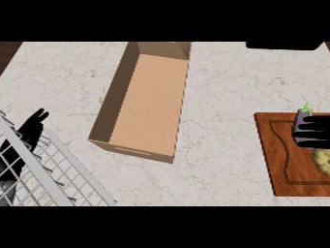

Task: Pick the squash from the cutting board and place it in the cardboard box

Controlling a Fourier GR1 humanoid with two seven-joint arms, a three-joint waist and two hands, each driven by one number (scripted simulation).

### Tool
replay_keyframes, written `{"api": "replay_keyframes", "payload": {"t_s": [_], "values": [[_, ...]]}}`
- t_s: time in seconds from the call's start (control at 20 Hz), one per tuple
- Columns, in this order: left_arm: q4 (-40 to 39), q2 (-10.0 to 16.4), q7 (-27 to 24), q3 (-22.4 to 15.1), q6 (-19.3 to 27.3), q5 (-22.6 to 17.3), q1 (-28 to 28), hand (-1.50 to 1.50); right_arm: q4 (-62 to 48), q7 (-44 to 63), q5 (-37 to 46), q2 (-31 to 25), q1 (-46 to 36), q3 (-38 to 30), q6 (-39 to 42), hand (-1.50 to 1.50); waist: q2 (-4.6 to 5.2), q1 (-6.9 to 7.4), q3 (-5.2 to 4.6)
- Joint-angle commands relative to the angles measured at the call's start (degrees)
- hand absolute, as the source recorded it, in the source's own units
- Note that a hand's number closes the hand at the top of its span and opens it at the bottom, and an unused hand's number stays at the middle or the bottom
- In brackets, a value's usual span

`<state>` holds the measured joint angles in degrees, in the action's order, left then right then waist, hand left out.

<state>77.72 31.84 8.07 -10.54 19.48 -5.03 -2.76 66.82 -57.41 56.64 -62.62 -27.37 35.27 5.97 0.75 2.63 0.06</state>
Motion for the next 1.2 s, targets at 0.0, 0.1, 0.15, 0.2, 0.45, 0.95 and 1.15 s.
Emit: {"api": "replay_keyframes", "payload": {"t_s": [0.0, 0.1, 0.15, 0.2, 0.45, 0.95, 1.15], "values": [[0.5, 3.4, -4.7, 4.3, -2.0, -0.4, -1.6, 0.00, -5.9, -3.4, 4.7, 2.9, -1.4, 0.4, -4.5, -1.50, -0.47, -1.18, -0.03], [-0.6, 2.6, -5.6, 4.1, -1.6, 0.8, -1.5, 0.00, -6.2, -2.1, 6.5, 6.8, -2.5, 1.1, -3.5, -1.50, -0.48, -1.51, -0.06], [-1.5, 2.8, -5.8, 4.3, -2.3, 0.8, -2.1, 0.00, -8.6, -4.2, 6.8, 6.9, -3.7, 0.5, -4.7, -1.50, -0.41, -1.50, -0.05], [-2.7, 1.6, -5.5, 4.4, -1.0, 1.3, -3.3, 0.00, -11.2, -4.5, 7.6, 8.4, -3.4, 0.8, -6.5, -1.50, -0.30, -1.57, -0.04], [-1.0, 0.0, -3.1, 2.7, 0.7, 3.9, -3.1, 0.00, -13.2, -7.6, 7.6, 8.4, -3.8, -0.8, -6.5, -1.50, -0.50, -2.18, -0.06], [-1.1, 0.8, -4.3, 5.0, -1.3, 3.6, -1.5, 0.00, -6.7, -12.8, 5.5, 5.5, -1.5, 0.4, -3.5, -1.50, -0.80, -2.94, -0.15], [-0.6, 0.0, -3.1, 5.0, -1.3, 4.7, -1.9, 0.00, -6.6, -9.3, 8.6, 5.6, 2.0, 1.0, -7.8, -1.50, -0.72, -2.88, -0.08]]}}
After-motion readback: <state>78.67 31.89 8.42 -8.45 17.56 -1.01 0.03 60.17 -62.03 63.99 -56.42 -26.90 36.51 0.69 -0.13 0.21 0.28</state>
